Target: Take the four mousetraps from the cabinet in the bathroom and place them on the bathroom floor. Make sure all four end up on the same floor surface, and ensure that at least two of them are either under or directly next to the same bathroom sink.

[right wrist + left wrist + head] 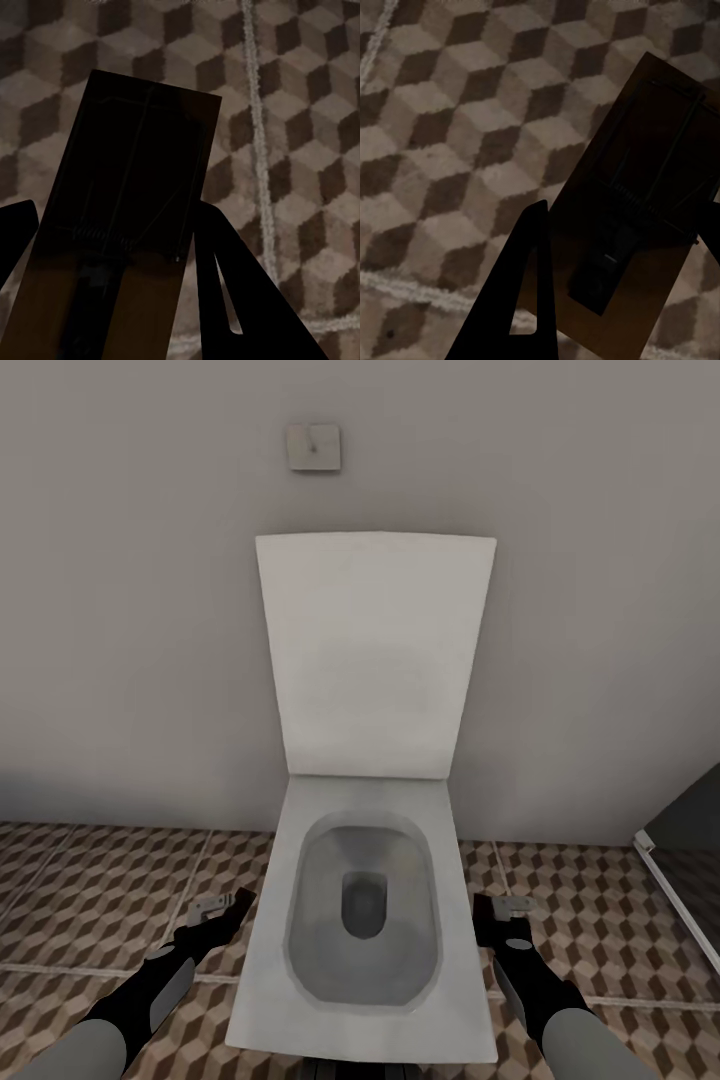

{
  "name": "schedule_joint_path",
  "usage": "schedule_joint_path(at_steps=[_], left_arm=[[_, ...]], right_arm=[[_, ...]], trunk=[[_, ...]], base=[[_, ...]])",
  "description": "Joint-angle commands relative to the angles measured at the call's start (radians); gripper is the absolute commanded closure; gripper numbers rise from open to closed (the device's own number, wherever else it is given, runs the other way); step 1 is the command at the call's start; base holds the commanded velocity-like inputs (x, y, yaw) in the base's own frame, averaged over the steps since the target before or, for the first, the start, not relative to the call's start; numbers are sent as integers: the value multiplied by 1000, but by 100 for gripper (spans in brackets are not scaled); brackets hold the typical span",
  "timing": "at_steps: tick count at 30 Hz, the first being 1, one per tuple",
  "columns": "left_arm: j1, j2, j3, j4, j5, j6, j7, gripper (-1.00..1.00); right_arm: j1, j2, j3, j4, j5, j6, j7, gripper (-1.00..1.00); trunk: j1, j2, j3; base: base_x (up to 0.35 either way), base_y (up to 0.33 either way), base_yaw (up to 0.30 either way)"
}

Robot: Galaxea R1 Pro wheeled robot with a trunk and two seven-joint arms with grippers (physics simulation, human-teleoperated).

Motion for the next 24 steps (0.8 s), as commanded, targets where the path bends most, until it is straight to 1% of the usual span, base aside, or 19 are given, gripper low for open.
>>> schedule_joint_path(at_steps=[1,6,17,22,24], left_arm=[[0,1,-7,-1,10,2,3,100],[0,1,-6,-1,10,2,3,100],[0,2,-3,4,12,2,3,100],[0,2,-5,18,15,2,3,100],[0,2,-6,21,16,3,3,100]], right_arm=[[0,1,-5,-2,8,6,0,100],[0,0,-6,-2,8,6,0,100],[0,-7,-7,11,8,13,-33,100],[0,-19,-8,31,5,16,-36,100],[0,-33,-8,55,4,14,-36,100]], trunk=[[0,0,-1],[0,0,-1],[0,0,-1],[0,0,-1],[0,0,-1]], base=[[3,0,0],[1,0,0],[0,0,0],[0,0,0],[0,0,0]])
